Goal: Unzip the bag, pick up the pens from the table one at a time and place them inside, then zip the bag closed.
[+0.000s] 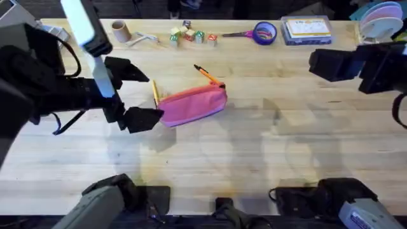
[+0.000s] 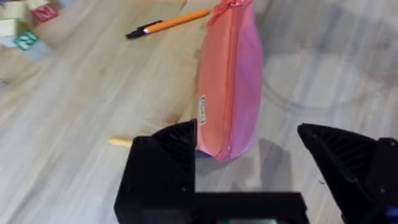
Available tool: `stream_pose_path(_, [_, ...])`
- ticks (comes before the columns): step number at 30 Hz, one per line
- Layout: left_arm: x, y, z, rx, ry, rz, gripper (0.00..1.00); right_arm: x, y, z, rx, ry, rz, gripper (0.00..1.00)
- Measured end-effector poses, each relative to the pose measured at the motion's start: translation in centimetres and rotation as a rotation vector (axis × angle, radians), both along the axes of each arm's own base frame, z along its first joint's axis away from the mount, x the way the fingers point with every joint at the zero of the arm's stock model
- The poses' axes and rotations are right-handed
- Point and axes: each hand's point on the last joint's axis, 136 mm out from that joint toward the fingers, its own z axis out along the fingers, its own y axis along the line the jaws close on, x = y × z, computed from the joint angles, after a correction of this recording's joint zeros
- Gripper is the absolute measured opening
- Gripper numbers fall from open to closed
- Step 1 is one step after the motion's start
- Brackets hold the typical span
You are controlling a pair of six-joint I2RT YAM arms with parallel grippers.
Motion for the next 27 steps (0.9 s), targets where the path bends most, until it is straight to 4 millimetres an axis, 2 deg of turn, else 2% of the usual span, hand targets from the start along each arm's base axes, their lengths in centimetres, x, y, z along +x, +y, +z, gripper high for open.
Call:
stream_pose_path(6, [-0.2, -0.4, -2.0, -0.112, 0.077, -0.084, 0.993, 0.0, 0.0, 0.0, 0.000, 0.000, 0.000, 0.998])
stream_pose_path(7, [0.1, -0.4, -3.2, -0.135, 0.099, -0.123, 0.993, 0.0, 0.0, 0.0, 0.000, 0.000, 0.000, 0.998])
stream_pose_path(14, [0.8, -0.4, -5.4, -0.179, 0.122, -0.173, 0.993, 0.0, 0.0, 0.0, 0.000, 0.000, 0.000, 0.998])
stream_pose_path(20, [1.4, -0.4, -7.1, -0.220, 0.155, -0.179, 0.993, 0.0, 0.0, 0.0, 0.000, 0.000, 0.000, 0.998])
stream_pose_path(27, [1.5, -0.7, -7.9, -0.279, 0.201, -0.172, 0.993, 0.0, 0.0, 0.0, 0.000, 0.000, 0.000, 0.998])
